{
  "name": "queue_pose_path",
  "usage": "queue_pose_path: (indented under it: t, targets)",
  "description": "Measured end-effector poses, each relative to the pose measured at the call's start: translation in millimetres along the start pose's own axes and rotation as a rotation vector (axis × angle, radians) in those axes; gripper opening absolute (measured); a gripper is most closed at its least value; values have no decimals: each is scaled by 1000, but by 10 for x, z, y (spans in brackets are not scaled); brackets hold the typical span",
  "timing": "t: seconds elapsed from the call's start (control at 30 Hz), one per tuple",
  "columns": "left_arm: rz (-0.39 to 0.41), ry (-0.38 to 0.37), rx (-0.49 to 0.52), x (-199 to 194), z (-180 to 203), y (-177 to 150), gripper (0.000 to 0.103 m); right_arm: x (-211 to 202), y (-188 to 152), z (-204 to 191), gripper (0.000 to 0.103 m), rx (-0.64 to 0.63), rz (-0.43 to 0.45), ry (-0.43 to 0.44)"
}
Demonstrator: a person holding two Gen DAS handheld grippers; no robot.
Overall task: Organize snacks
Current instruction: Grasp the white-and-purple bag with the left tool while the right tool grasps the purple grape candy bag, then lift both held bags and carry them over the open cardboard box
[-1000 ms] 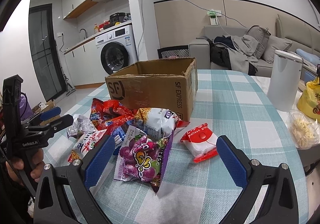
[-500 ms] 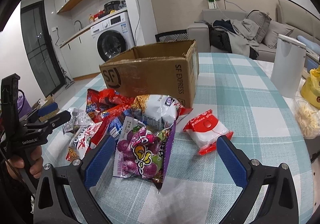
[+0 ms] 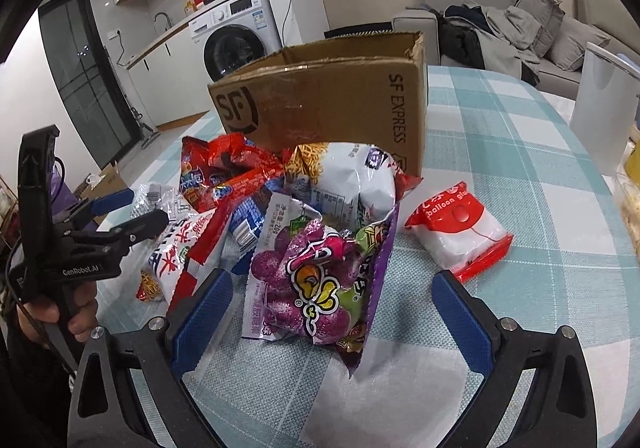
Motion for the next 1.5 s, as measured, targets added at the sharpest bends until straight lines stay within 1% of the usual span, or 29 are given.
queue_pose_path:
  t: [0.1,0.13,0.27,0.33,0.37,0.4,0.5,0.57,0.6,0.67,0.8,0.87,0.97,1.17,1.23,1.3,1.43,1.5]
  targets:
    - [-33,-26,-21,38,-37,-8,102,93,-20,-3,86,13,-28,14]
    - [-44,-33,-27,53,-47,-9,102,116,-26,-4,85,17,-36,21]
    - [-76,-56,-44,100,-77,-7,102,191,-31,-28,77,24,-55,46]
    - [-88,-67,-62,104,-88,-16,95,217,-29,-34,75,29,-55,56]
    - [-101,-80,-73,118,-91,-25,88,239,-22,-29,73,36,-57,64]
    - [-110,-93,-82,114,-92,-36,79,242,-22,-25,71,40,-56,68]
    - [-132,-114,-103,115,-95,-63,74,228,-21,-21,63,57,-50,92]
    - [-151,-150,-136,119,-103,-77,72,226,-22,5,62,69,-44,100]
    - [-164,-169,-153,126,-110,-88,71,224,-24,1,61,72,-42,106]
    - [-149,-174,-162,104,-125,-85,66,209,-34,-13,61,77,-36,121]
    - [-125,-170,-149,73,-111,-96,64,137,-43,-70,59,69,-19,134]
    - [-103,-160,-145,68,-118,-77,63,115,-45,-90,59,63,-14,128]
    - [-89,-164,-147,-14,-101,-94,61,70,-44,-90,58,62,-1,121]
    - [-50,-159,-155,-158,-135,-63,54,-46,-51,-57,58,61,20,98]
    - [-38,-163,-150,-214,-131,-53,54,-69,-52,-54,58,61,26,94]
    - [-34,-149,-130,-239,-130,-71,54,-99,-51,-41,58,63,33,90]
    - [-70,-130,-129,-190,-194,-207,55,-138,-55,-35,58,61,40,86]
    - [-61,-134,-122,-210,-206,-236,54,-150,-65,-35,58,60,42,83]
Point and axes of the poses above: each gripper's, at about its wrist camera, not at the fingertips, and x roughly the way its jaws point, z to its right, y to its top, the point moved 9 cm from there along x, roughly the way its jaws point, and after that the axes turned 13 degrees about -x, right-handed, at the moved point
